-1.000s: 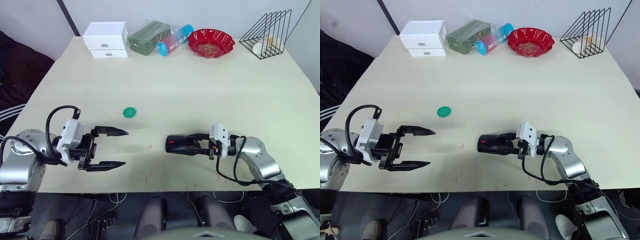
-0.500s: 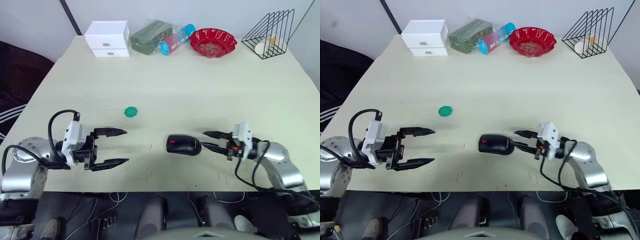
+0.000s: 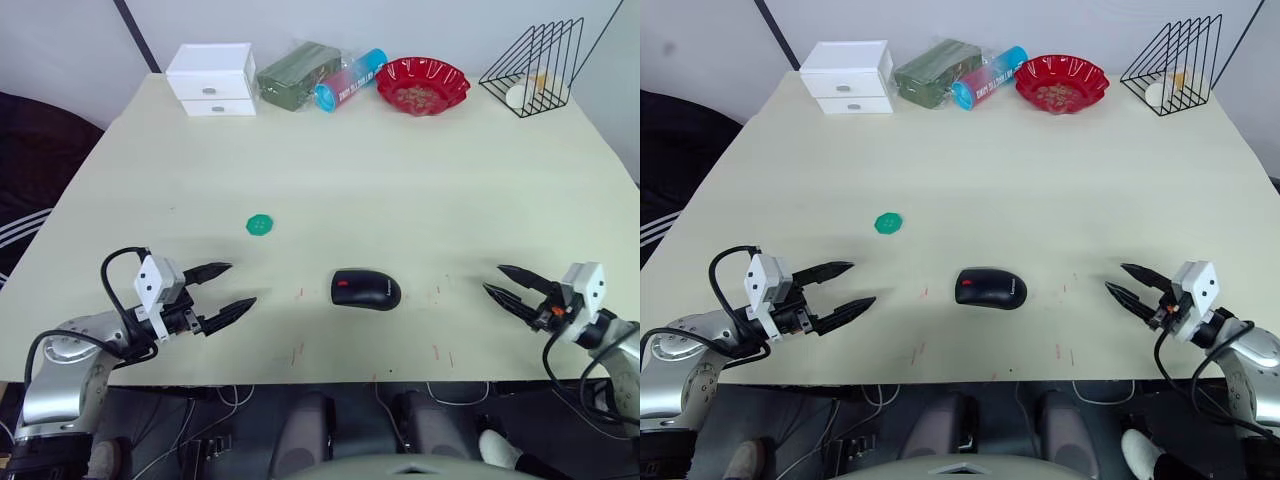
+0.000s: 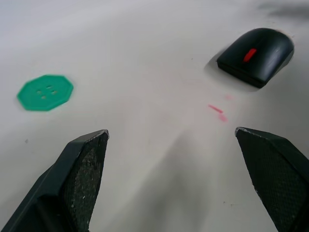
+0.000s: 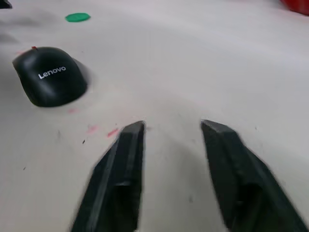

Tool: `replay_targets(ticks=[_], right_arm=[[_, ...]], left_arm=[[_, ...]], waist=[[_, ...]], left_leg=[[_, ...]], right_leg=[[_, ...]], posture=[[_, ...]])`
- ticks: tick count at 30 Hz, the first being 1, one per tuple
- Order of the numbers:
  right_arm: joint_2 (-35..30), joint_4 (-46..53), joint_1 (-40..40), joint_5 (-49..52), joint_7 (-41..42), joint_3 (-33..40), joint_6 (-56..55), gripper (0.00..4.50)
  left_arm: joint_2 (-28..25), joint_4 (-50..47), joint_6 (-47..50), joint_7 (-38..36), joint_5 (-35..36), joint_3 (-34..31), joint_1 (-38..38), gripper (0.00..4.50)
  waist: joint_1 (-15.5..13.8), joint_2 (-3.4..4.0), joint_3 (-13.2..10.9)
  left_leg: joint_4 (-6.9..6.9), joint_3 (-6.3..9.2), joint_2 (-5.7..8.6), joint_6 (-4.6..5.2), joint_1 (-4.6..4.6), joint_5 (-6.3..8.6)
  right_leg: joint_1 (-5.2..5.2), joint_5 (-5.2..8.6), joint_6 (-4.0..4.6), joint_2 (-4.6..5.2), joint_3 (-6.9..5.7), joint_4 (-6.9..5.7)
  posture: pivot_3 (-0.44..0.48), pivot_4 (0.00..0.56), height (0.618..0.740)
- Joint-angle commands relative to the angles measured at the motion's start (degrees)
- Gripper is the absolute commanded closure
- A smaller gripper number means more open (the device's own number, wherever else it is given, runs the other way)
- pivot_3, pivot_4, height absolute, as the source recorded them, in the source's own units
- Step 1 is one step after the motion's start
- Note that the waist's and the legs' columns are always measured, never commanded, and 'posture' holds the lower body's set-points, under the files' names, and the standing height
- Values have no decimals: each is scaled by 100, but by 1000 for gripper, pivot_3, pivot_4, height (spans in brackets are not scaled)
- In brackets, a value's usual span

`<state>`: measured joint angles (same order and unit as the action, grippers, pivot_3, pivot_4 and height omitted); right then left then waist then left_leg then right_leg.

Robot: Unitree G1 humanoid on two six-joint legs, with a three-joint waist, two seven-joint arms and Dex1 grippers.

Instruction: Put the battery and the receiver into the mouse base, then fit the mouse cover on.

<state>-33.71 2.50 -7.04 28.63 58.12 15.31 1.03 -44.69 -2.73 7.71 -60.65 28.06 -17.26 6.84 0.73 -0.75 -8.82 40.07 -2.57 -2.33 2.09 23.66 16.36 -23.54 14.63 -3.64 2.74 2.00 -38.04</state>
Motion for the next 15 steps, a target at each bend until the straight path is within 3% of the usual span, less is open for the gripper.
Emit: replay_targets(ticks=[1, 3, 15], right_arm=[[-159, 81, -315, 229, 191, 497, -166, 753], [-236, 7, -516, 263, 286, 697, -222, 17], [-309, -615, -788, 245, 663, 1065, -566, 17]], left_arm=[[-15, 199, -174, 192, -157, -351, 178, 0], [-35, 338, -255, 148, -163, -460, 271, 0], [-71, 739, -667, 252, -536, -579, 322, 0]], waist=[[-10, 1, 0], [-13, 0, 1], [-12, -1, 2]], left_leg=[[-1, 1, 1, 0, 0, 0], [-1, -1, 2, 0, 0, 0], [-1, -8, 1, 1, -4, 1]], right_leg=[[0, 0, 0, 1, 1, 1], [0, 0, -1, 2, 5, 3], [0, 0, -1, 2, 14, 5]], posture=[[0, 150, 740], [0, 150, 740], [0, 150, 740]])
